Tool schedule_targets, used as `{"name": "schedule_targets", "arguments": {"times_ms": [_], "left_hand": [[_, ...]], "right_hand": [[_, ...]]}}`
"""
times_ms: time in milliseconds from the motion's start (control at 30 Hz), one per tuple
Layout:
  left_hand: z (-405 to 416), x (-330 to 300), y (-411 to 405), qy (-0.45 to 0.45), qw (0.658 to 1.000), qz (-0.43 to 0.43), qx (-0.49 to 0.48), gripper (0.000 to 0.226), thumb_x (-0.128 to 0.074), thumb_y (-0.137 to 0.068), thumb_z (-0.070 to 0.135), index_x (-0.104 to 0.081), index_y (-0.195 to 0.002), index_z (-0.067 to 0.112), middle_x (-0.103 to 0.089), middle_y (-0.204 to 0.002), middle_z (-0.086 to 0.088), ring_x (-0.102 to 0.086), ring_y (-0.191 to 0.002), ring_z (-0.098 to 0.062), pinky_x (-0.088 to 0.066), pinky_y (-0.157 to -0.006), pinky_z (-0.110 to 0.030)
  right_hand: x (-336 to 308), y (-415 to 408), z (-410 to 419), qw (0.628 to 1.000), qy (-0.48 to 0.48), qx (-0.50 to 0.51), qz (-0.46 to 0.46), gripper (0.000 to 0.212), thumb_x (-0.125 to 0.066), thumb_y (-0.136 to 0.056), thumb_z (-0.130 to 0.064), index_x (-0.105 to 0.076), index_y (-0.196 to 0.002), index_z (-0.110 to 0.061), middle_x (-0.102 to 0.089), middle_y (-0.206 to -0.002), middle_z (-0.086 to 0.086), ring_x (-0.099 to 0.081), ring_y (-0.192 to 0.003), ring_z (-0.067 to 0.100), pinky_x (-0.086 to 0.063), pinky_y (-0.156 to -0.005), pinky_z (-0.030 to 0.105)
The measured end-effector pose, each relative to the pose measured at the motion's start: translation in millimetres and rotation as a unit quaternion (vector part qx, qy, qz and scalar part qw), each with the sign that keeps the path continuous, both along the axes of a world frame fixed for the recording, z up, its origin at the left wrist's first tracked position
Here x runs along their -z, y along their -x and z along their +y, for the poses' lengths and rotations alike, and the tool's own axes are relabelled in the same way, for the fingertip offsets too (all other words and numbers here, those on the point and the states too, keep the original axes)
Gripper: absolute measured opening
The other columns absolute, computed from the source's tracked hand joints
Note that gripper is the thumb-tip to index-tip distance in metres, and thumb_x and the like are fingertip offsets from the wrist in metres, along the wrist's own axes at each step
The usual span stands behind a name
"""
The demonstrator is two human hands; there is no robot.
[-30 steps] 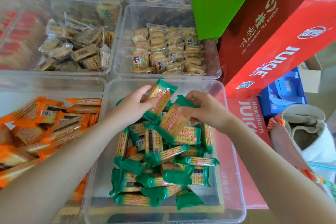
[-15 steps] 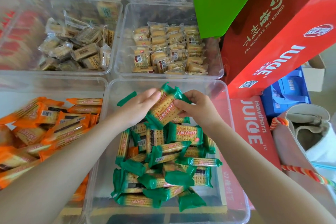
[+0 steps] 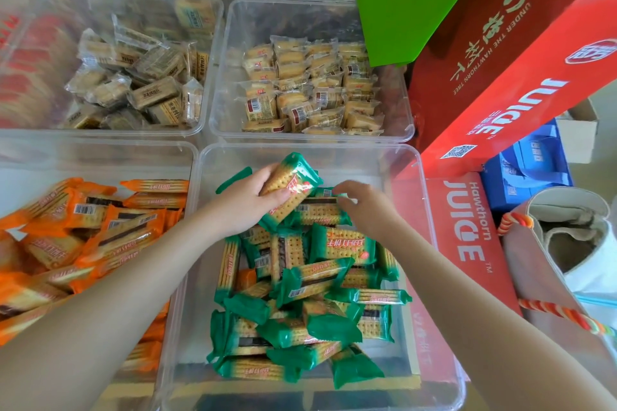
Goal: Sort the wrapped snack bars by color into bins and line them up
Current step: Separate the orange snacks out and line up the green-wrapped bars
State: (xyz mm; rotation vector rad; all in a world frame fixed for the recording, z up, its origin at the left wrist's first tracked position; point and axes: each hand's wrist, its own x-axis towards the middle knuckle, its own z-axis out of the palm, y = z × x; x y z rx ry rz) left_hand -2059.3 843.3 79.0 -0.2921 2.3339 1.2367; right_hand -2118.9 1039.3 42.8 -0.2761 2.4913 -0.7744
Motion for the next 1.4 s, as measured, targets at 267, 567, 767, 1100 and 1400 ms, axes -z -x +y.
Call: {"name": "schedule_targets", "arguments": {"times_ms": [267, 567, 767, 1100, 1400], "left_hand": [[-5, 14, -5, -0.181, 0.973, -0.066, -0.127, 0.026, -0.042, -0.096, 0.034, -0.047, -0.122, 0.040, -0.063, -0.114, 0.009, -0.058, -0.106, -0.012, -0.039, -0.094, -0.030], [-6, 2, -9, -0.084, 0.991, 0.015, -0.101, 0.030, -0.037, -0.097, 0.039, -0.041, -0.127, 0.037, -0.056, -0.109, 0.012, -0.055, -0.089, -0.004, -0.038, -0.068, -0.016], [3, -3, -3, 0.179, 0.956, 0.193, 0.131, 0.059, -0.039, -0.096, 0.038, -0.012, -0.148, 0.027, -0.052, -0.111, 0.007, -0.053, -0.079, -0.004, -0.044, -0.059, -0.016], [4, 14, 3, 0.274, 0.917, 0.176, 0.231, 0.100, -0.060, -0.077, 0.056, 0.002, -0.148, 0.023, -0.040, -0.140, 0.000, -0.050, -0.110, -0.014, -0.044, -0.076, -0.023], [-20, 9, -2, 0.257, 0.945, 0.153, 0.130, 0.089, -0.064, -0.077, 0.049, -0.010, -0.144, 0.029, -0.050, -0.127, -0.003, -0.048, -0.084, -0.013, -0.043, -0.065, -0.023]], "right_hand": [[19, -1, -10, 0.968, -0.172, -0.179, 0.039, 0.053, -0.061, -0.085, -0.042, -0.048, -0.127, -0.015, -0.054, -0.120, 0.011, -0.046, -0.113, 0.030, -0.040, -0.096, 0.039], [-43, -2, 10, 0.995, 0.019, -0.030, -0.088, 0.029, -0.058, -0.087, -0.028, -0.066, -0.100, -0.004, -0.063, -0.089, 0.009, -0.058, -0.085, 0.025, -0.047, -0.075, 0.037], [-57, -5, 3, 0.922, 0.172, 0.075, -0.339, 0.013, -0.065, -0.084, -0.021, -0.066, -0.084, -0.008, -0.060, -0.062, 0.000, -0.046, -0.056, 0.015, -0.041, -0.052, 0.020], [-31, -9, -12, 0.749, 0.386, 0.305, -0.444, 0.025, -0.061, -0.088, -0.027, -0.056, -0.099, -0.005, -0.059, -0.093, 0.013, -0.061, -0.074, 0.018, -0.056, -0.057, 0.020], [5, 7, -21, 0.980, -0.054, 0.128, -0.142, 0.033, -0.050, -0.095, -0.030, -0.054, -0.098, 0.003, -0.053, -0.083, 0.008, -0.055, -0.080, 0.024, -0.045, -0.064, 0.028]]}}
